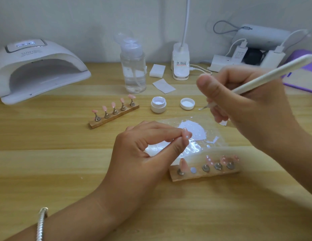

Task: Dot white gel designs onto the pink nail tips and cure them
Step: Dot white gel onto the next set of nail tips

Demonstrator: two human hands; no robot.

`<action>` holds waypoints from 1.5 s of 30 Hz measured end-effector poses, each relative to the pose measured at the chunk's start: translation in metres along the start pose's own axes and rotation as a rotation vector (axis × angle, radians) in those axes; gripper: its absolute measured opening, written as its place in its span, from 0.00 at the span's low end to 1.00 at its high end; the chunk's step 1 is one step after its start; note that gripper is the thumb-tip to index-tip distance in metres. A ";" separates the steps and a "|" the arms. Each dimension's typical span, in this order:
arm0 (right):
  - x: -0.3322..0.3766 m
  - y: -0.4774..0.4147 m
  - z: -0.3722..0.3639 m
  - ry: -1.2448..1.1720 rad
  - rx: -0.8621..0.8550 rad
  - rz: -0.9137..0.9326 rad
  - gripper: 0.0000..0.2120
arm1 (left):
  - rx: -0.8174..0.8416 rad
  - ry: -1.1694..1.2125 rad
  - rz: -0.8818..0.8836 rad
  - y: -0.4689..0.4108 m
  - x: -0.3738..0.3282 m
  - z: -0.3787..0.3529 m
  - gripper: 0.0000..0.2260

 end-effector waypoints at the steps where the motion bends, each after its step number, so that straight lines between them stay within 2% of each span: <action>1: -0.008 -0.002 0.000 0.059 0.041 -0.057 0.24 | 0.003 0.003 0.009 0.000 0.001 0.000 0.03; 5: -0.046 -0.002 -0.003 0.197 0.174 -0.301 0.24 | 0.017 0.013 0.040 0.000 0.006 0.000 0.03; 7: -0.057 -0.001 -0.005 0.266 0.217 -0.354 0.23 | 0.028 0.021 0.052 0.000 0.007 -0.001 0.04; 29: -0.061 0.001 -0.005 0.360 0.215 -0.310 0.20 | 0.043 0.020 0.041 -0.001 0.006 -0.002 0.04; 32: -0.051 0.001 -0.004 0.210 0.138 -0.261 0.19 | 0.040 0.033 0.044 0.000 0.005 -0.002 0.03; 37: -0.007 0.002 -0.008 -0.049 0.074 -0.046 0.18 | 0.036 0.044 0.031 0.000 0.005 -0.001 0.03; 41: 0.009 0.012 -0.014 -0.101 0.015 0.022 0.19 | 0.026 0.055 0.021 0.001 0.004 0.001 0.03; 45: 0.014 0.018 -0.022 -0.191 0.031 0.044 0.19 | 0.025 0.035 0.002 0.000 0.003 0.000 0.03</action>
Point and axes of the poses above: each hand's wrist, its own y-axis away from the middle knuckle, its own z-axis out of the back of the hand, x = y × z, the point moved 7 cm from there along -y, towards the middle knuckle, and after that the axes turned 11 degrees about x, right-handed, at the moved point
